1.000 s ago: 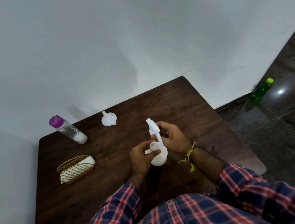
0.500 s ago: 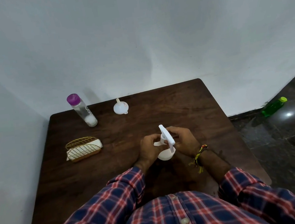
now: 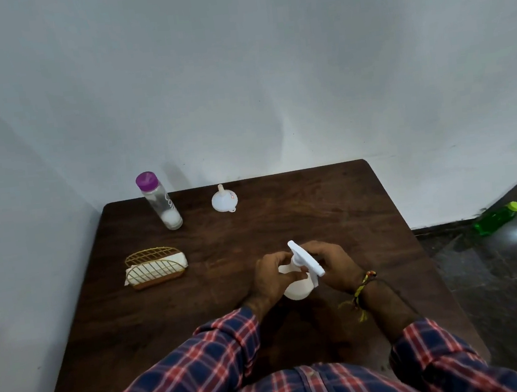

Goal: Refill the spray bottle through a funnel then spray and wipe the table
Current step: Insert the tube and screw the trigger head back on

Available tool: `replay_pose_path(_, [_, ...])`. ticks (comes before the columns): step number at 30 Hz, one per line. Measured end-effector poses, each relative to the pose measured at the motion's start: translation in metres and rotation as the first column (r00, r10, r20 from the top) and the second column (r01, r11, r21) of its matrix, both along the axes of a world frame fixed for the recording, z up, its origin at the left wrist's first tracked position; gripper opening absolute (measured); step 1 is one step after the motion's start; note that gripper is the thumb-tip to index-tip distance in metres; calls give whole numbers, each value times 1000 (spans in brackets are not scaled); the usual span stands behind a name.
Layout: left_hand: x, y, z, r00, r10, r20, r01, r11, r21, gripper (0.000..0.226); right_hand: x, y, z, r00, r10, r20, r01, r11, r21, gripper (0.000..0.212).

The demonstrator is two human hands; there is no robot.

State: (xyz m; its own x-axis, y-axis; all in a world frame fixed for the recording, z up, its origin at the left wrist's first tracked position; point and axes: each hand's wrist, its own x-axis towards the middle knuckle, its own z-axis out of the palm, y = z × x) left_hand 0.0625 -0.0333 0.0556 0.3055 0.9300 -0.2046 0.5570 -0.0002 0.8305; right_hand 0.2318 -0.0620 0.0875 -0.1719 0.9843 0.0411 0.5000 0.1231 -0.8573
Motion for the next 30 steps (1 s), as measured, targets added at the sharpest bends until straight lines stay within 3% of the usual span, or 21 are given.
replay_pose_path(3, [-1, 0, 0, 1000, -15, 11, 15, 1000, 8, 33, 6, 10, 2, 987, 127, 97, -125, 992, -27, 22])
replay_pose_path(6, [-2, 1, -3, 999, -39, -5, 39, 999, -1, 35, 10, 21, 4, 935, 233, 267, -214, 972, -98, 38])
replay_pose_path(8, [-3, 2, -4, 999, -52, -14, 52, 999, -3, 39, 11, 27, 7, 908, 303, 288, -272, 951, -145, 29])
replay_pose_path(10, [-4, 2, -5, 998, -55, -4, 55, 998, 19, 38, 8, 26, 6, 934, 245, 261, -231, 969, -81, 10])
replay_pose_path(14, [-4, -1, -4, 999, -29, 43, 28, 999, 30, 30, -6, 5, -19, 986, -145, 88, 140, 988, 62, 33])
replay_pose_path(16, [-4, -2, -2, 999, -24, 44, 24, 1000, 15, 29, -14, -3, -23, 974, -215, 64, 210, 974, 82, 36])
replay_pose_path(18, [-4, -3, 0, 999, -14, 39, 13, 1000, 7, 32, -12, -5, -20, 985, -173, 9, 173, 985, 27, 28])
replay_pose_path(21, [-6, -3, -3, 1000, -3, 8, 3, 1000, 24, 31, -4, -12, -19, 996, -78, -48, 78, 997, 12, 38])
replay_pose_path(25, [-4, -5, -4, 998, -13, 59, 12, 1000, 17, 21, -7, -11, -25, 989, -142, -29, 143, 989, 34, 15])
replay_pose_path(27, [-3, -6, -1, 998, -12, 55, 12, 1000, -6, 21, -12, -7, -27, 978, -206, 12, 206, 978, 3, 28])
replay_pose_path(30, [-4, -4, 0, 999, -3, 35, 3, 1000, -16, 25, -12, -6, -30, 993, -112, 31, 113, 994, -17, 33])
